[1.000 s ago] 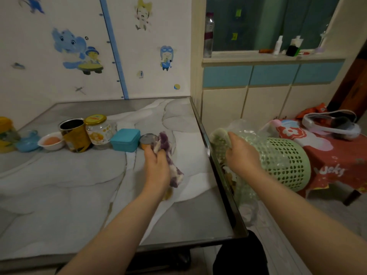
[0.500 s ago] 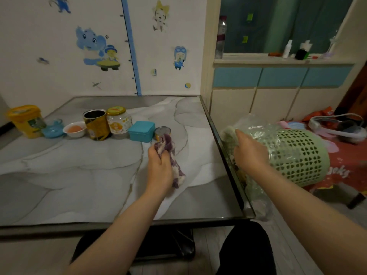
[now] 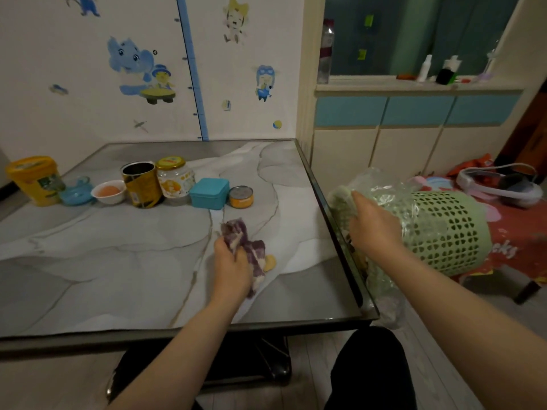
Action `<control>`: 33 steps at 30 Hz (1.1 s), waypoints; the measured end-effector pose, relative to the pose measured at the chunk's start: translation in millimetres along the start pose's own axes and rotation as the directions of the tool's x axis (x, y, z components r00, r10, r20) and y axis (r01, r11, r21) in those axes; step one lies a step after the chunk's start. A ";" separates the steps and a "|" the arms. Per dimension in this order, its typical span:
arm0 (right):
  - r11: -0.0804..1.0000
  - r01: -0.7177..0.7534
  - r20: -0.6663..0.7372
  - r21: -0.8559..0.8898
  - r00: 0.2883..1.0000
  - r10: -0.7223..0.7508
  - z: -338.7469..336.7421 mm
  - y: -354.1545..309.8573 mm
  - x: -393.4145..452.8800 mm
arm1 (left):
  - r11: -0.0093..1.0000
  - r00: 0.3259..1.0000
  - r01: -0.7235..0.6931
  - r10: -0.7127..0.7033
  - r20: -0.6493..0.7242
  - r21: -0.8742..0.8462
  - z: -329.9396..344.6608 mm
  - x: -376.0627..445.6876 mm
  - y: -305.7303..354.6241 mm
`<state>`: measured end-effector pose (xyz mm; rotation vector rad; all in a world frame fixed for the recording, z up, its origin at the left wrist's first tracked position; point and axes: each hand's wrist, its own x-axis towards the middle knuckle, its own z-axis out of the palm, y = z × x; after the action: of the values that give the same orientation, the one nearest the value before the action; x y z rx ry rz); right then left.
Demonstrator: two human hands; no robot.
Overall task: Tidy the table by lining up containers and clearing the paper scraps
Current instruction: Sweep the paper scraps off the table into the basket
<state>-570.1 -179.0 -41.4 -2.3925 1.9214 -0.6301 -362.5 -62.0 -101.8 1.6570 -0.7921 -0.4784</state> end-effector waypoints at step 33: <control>0.742 -0.290 0.067 0.605 0.947 0.315 31.6 108.4 32.6 | 0.724 0.836 0.517 -0.311 0.452 -0.458 195.7 37.2 50.3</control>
<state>-656.1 -244.0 -88.0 -1.6381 1.7022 -1.0745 -483.4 -227.9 -95.8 1.1815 -0.4331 -1.2404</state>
